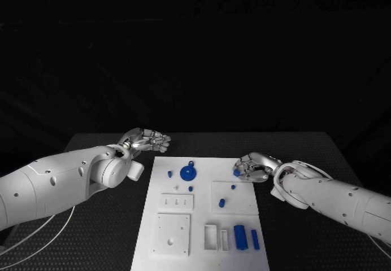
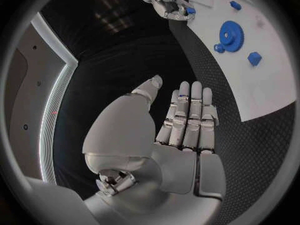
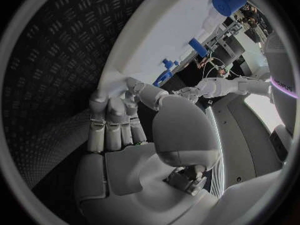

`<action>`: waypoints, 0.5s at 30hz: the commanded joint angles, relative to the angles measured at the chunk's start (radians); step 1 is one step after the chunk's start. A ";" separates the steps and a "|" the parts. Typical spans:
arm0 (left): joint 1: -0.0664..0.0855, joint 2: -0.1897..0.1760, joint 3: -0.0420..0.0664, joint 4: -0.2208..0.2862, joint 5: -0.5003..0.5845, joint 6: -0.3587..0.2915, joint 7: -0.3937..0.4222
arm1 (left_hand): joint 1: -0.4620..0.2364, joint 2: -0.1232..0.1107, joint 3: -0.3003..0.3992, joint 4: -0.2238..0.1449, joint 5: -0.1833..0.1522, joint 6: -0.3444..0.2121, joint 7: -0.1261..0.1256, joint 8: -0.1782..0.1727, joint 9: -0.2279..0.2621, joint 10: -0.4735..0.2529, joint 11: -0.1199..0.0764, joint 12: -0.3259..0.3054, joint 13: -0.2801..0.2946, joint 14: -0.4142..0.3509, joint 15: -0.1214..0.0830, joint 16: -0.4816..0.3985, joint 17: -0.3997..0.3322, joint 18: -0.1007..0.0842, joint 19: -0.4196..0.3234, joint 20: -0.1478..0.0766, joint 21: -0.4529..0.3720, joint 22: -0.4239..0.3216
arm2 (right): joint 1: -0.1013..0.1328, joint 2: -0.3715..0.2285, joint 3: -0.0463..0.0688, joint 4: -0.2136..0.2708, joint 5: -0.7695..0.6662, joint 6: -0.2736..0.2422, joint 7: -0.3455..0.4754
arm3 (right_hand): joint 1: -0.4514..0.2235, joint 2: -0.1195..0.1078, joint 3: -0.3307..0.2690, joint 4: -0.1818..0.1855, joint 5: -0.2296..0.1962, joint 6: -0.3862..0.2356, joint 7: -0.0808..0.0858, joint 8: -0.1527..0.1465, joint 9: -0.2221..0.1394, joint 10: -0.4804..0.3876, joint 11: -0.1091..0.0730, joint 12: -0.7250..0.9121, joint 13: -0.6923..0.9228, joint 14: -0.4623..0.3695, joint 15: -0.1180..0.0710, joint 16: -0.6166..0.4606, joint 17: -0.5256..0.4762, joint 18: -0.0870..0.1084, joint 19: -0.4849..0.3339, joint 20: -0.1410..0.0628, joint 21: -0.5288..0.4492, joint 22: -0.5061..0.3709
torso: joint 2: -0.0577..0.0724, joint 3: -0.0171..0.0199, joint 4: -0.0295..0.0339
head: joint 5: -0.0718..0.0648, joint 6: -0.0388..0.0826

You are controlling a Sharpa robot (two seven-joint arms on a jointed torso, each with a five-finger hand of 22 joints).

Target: Assemble the parts on the task board

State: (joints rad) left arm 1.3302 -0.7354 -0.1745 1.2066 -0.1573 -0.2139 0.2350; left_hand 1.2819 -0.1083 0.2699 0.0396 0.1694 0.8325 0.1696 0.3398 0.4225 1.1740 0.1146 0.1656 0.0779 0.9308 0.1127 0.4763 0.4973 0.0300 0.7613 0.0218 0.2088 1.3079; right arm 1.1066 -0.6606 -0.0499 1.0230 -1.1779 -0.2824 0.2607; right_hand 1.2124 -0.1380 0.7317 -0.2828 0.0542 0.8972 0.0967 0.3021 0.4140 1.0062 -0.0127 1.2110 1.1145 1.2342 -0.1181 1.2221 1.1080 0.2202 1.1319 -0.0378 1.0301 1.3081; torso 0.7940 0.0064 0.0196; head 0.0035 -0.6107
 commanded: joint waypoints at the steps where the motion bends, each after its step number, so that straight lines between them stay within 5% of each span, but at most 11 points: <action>1: 0.000 0.001 0.001 0.002 -0.004 0.017 0.004 | -0.008 0.000 -0.002 -0.006 -0.007 0.000 0.005 -0.005 0.000 -0.004 0.004 0.000 -0.001 -0.004 0.001 0.004 0.001 0.005 -0.001 -0.007 0.004 0.021 | 0.000 0.001 -0.001 0.001 -0.013 0.023 0.008 | -0.010 -0.004 0.009 0.000 -0.005 -0.001 -0.002 0.004 0.001 -0.008 -0.002 0.005 -0.001 -0.006 -0.003 0.007 0.002 0.042 -0.002 -0.003 0.005 0.021 | 0.000 -0.0012 0.0013 | 0.000 -0.001; 15: 0.000 -0.001 0.001 0.004 -0.005 0.019 0.002 | -0.008 -0.001 -0.002 -0.006 -0.009 0.000 0.005 -0.005 0.000 -0.004 0.004 0.000 -0.002 -0.005 0.001 0.004 0.001 0.004 -0.001 -0.007 0.004 0.021 | 0.002 0.006 -0.001 -0.001 -0.013 0.022 0.007 | -0.009 -0.016 0.015 -0.005 -0.005 -0.024 -0.003 -0.001 0.002 -0.013 -0.002 0.012 -0.004 -0.009 -0.003 0.010 0.004 0.042 -0.005 -0.007 0.011 0.021 | -0.001 -0.0008 0.0002 | 0.002 -0.001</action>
State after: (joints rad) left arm 1.3302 -0.7368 -0.1745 1.2077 -0.1589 -0.2116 0.2333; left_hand 1.2820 -0.1084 0.2699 0.0396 0.1656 0.8325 0.1697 0.3398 0.4225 1.1740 0.1146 0.1656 0.0775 0.9308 0.1127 0.4763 0.4972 0.0300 0.7613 0.0218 0.2088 1.3078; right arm 1.1088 -0.6558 -0.0502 1.0218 -1.1803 -0.2761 0.2609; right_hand 1.2044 -0.1461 0.7426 -0.2884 0.0542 0.8794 0.0926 0.3019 0.4150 1.0021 -0.0167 1.2188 1.1113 1.2299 -0.1207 1.2269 1.1102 0.2223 1.1264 -0.0396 1.0383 1.3079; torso 0.7937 0.0052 0.0198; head 0.0049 -0.6118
